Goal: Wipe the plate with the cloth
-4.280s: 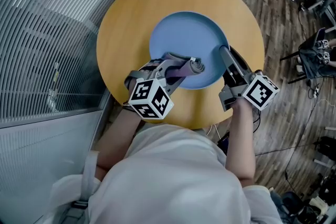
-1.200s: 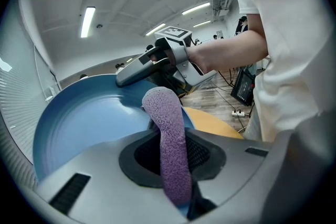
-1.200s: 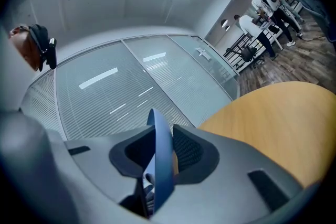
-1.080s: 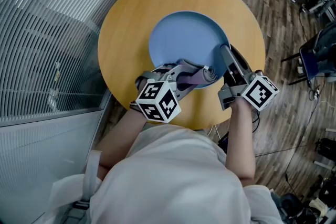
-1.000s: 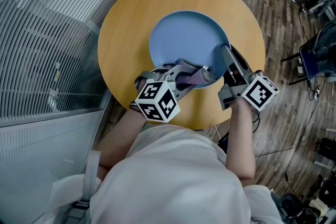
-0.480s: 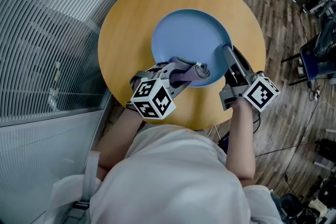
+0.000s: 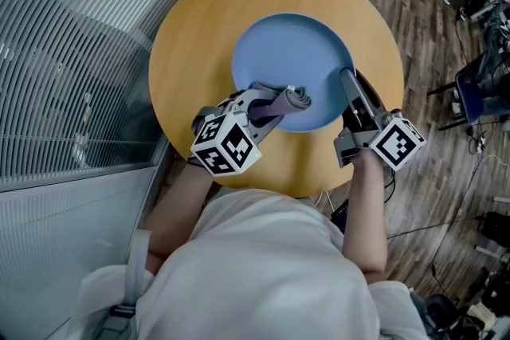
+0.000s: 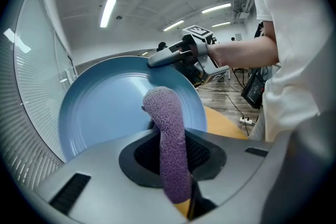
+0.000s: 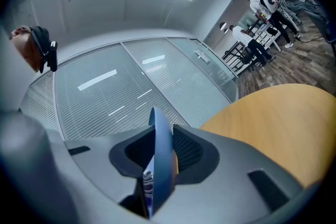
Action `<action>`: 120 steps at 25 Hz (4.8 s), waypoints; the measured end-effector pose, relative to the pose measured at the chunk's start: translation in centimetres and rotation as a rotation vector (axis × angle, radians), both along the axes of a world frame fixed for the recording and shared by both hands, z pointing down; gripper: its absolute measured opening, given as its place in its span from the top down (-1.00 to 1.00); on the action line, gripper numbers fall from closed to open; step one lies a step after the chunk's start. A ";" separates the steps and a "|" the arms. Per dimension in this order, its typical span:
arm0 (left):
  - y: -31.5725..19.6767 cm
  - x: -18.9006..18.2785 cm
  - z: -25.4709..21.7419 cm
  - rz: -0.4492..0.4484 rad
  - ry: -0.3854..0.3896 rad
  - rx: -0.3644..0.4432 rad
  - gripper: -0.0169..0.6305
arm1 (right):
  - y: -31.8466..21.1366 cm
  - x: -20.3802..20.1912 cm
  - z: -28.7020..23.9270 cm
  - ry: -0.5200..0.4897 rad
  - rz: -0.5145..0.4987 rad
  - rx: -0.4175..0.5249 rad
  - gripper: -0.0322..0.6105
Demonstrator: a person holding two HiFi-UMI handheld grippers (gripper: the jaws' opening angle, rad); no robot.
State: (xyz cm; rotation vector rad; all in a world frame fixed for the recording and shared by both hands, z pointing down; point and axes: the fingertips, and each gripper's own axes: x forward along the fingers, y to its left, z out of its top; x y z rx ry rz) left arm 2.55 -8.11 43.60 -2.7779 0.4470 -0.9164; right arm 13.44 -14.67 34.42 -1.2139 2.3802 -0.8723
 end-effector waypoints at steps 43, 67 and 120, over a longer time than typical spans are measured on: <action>5.8 4.8 -0.6 0.247 0.034 -0.126 0.71 | 0.0 -0.2 -0.2 -0.012 -0.008 0.009 0.59; 7.0 2.1 1.8 0.287 -0.114 -0.164 0.71 | -0.3 -0.6 2.7 -0.045 -0.072 -0.102 0.59; -0.4 -8.3 -10.2 -0.235 0.954 -0.139 0.71 | 1.6 4.6 8.1 -0.255 -0.014 -0.244 0.63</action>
